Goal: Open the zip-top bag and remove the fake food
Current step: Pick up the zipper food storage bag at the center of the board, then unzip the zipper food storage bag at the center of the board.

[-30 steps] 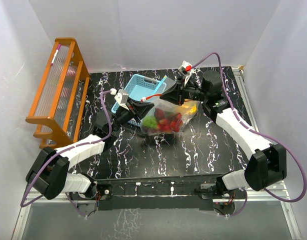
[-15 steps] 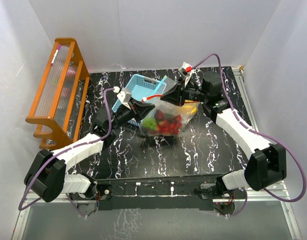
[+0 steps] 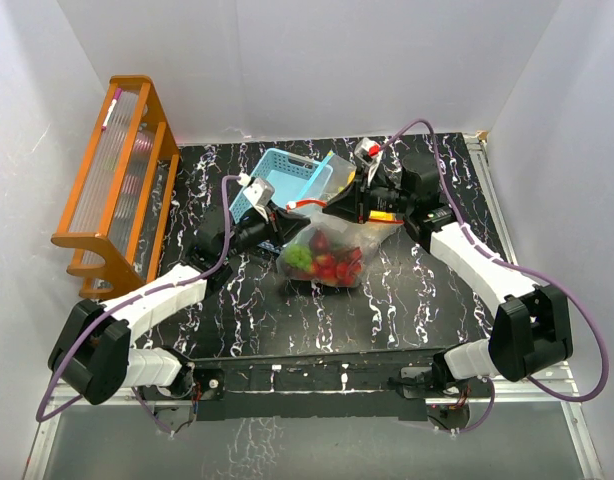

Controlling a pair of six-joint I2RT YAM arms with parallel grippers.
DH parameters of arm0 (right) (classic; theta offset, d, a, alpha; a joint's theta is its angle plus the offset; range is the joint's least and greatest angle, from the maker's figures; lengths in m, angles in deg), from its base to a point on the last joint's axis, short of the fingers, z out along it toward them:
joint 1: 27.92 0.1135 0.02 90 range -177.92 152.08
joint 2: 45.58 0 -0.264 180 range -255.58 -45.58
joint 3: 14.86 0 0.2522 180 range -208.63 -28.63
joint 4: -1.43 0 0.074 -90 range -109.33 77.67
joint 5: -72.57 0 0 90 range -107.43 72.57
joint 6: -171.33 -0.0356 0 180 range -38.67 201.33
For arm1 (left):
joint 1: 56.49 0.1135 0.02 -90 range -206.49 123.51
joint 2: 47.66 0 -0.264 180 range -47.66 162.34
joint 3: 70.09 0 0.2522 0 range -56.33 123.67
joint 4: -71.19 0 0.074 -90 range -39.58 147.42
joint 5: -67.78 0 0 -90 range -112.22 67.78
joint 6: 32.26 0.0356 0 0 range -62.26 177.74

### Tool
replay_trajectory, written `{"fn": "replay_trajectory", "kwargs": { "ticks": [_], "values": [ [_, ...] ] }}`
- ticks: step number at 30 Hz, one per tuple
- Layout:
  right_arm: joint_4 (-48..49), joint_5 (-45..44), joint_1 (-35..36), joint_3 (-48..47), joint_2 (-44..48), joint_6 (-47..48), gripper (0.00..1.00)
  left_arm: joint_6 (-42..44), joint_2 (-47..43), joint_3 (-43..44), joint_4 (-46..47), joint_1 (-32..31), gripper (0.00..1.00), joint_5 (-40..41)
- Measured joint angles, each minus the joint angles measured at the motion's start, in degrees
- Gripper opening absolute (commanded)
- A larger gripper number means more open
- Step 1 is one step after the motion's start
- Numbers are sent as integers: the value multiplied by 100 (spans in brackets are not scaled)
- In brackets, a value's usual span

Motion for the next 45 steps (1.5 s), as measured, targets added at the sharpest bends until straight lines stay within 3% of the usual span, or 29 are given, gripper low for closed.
{"fn": "replay_trajectory", "kwargs": {
  "ticks": [8,14,28,40,43,45],
  "values": [
    [-22,125,2,166,0,72,39,129,2,-280,-83,2,0,15],
    [31,363,4,142,-20,85,49,149,35,-280,-61,4,0,15],
    [1558,1255,291,-459,-1019,-761,43,146,118,-278,31,7,0,-297],
    [2371,1657,590,-769,-1467,-1423,24,151,118,-280,44,7,0,-354],
    [2583,1735,590,-769,-1467,-1574,24,149,118,-280,57,7,0,-354],
    [2653,1755,590,-767,-1467,-1622,33,149,114,-280,63,7,0,-352]
  ]
}}
